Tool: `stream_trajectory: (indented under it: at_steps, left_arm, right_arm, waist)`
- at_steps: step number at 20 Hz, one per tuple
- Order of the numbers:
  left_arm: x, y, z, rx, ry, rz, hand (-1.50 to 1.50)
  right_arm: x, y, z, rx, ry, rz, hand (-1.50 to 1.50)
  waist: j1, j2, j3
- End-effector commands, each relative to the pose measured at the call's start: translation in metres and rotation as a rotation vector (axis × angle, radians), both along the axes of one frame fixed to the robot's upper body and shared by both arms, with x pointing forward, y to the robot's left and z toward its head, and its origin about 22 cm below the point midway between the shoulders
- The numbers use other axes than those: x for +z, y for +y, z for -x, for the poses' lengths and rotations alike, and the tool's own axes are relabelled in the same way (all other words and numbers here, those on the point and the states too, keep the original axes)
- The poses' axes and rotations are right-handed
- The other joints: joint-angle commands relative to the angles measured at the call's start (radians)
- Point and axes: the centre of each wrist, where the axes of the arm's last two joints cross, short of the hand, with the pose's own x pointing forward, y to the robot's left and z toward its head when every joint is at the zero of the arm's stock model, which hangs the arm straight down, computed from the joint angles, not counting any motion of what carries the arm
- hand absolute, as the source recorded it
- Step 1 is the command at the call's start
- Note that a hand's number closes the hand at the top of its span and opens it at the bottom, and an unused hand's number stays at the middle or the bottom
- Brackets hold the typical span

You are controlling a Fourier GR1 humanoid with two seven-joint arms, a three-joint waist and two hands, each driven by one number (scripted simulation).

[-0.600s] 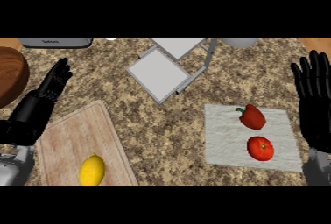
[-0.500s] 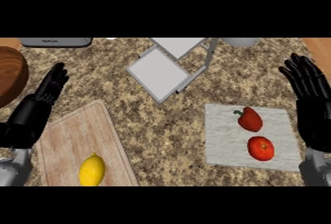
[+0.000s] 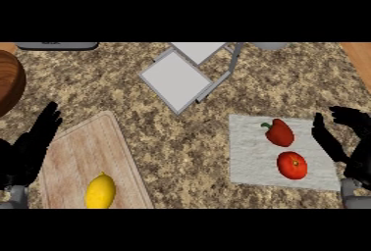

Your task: Pick the tomato from the placemat and place it in the tiered shelf

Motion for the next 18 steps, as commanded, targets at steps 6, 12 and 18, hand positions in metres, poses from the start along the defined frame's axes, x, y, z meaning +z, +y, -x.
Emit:
stream_trajectory:
  at_steps: [6, 12, 18]
  left_arm:
    - [-0.016, 0.014, 0.009, 0.03, 0.069, 0.026, 0.0]
    - [-0.014, 0.021, 0.011, 0.049, 0.082, 0.023, 0.0]
    - [-0.018, 0.019, 0.008, 0.036, 0.077, 0.022, 0.0]
  right_arm:
    - [-0.048, 0.091, 0.017, -0.184, 0.121, 0.074, -1.5]
    - [-0.067, 0.065, 0.029, -0.269, 0.431, 0.218, -1.5]
    - [-0.062, 0.082, 0.028, -0.199, 0.843, 0.314, -1.5]
  waist:
    - [0.004, -0.015, 0.003]
    - [-0.001, -0.016, -0.004]
    - [0.01, -0.009, -0.005]
